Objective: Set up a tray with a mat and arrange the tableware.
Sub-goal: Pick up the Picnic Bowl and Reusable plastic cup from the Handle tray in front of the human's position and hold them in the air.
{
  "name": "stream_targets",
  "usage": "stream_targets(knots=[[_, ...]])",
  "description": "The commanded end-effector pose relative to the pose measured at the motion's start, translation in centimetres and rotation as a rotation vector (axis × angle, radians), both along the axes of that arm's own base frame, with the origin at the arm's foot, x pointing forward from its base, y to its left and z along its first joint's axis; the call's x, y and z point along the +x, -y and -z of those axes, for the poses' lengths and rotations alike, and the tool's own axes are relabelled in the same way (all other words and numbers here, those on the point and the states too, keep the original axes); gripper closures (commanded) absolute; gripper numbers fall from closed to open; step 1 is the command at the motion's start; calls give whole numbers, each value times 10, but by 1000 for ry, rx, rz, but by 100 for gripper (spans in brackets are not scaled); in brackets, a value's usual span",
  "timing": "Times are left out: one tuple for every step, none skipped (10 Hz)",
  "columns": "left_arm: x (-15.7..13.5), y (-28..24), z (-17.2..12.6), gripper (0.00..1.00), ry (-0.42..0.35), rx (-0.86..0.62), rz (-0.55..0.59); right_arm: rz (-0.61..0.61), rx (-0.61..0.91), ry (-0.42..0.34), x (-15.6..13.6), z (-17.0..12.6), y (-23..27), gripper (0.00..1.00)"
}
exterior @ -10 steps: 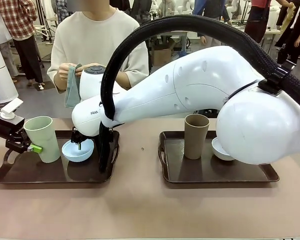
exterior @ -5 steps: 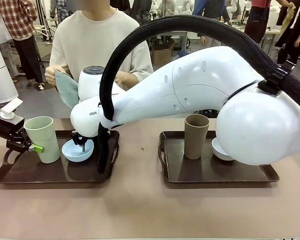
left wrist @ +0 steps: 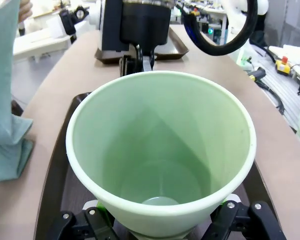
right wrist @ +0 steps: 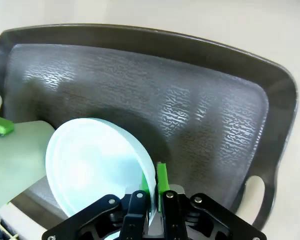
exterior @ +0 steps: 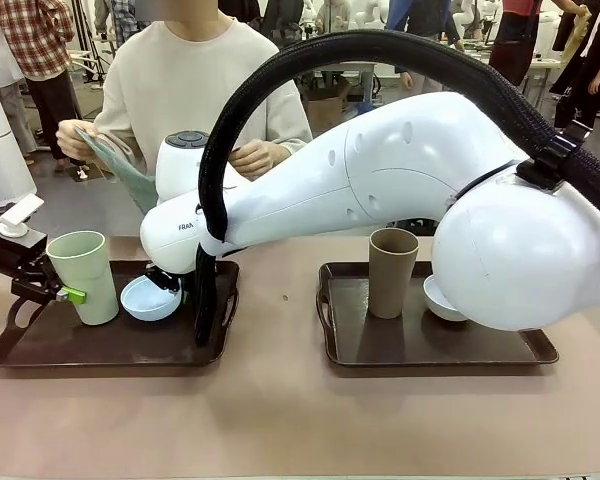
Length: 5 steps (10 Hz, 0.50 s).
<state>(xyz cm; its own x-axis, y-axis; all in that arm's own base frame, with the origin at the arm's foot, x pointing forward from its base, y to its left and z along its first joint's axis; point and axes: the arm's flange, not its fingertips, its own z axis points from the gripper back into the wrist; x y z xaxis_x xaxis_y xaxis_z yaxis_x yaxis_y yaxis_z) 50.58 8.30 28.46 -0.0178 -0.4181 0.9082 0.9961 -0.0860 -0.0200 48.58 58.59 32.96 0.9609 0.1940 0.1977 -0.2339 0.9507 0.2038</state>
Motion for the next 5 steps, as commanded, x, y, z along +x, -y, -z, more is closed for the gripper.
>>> stream_targets(knots=[[-8, -1, -6, 100, 17, 18, -38, 39, -39, 12, -2, 7, 0, 100], [-8, -2, -9, 100, 11, 28, -53, 54, -51, 16, -2, 5, 2, 100], [-9, -4, -14, 70, -1, 41, -58, 55, -52, -4, -4, -1, 4, 100], [-14, -9, -28, 70, -33, 33, -70, 47, -43, -12, -9, -17, 10, 100], [-23, -14, -55, 70, -79, -9, -87, 58, -34, 15, -19, -40, 18, 100]])
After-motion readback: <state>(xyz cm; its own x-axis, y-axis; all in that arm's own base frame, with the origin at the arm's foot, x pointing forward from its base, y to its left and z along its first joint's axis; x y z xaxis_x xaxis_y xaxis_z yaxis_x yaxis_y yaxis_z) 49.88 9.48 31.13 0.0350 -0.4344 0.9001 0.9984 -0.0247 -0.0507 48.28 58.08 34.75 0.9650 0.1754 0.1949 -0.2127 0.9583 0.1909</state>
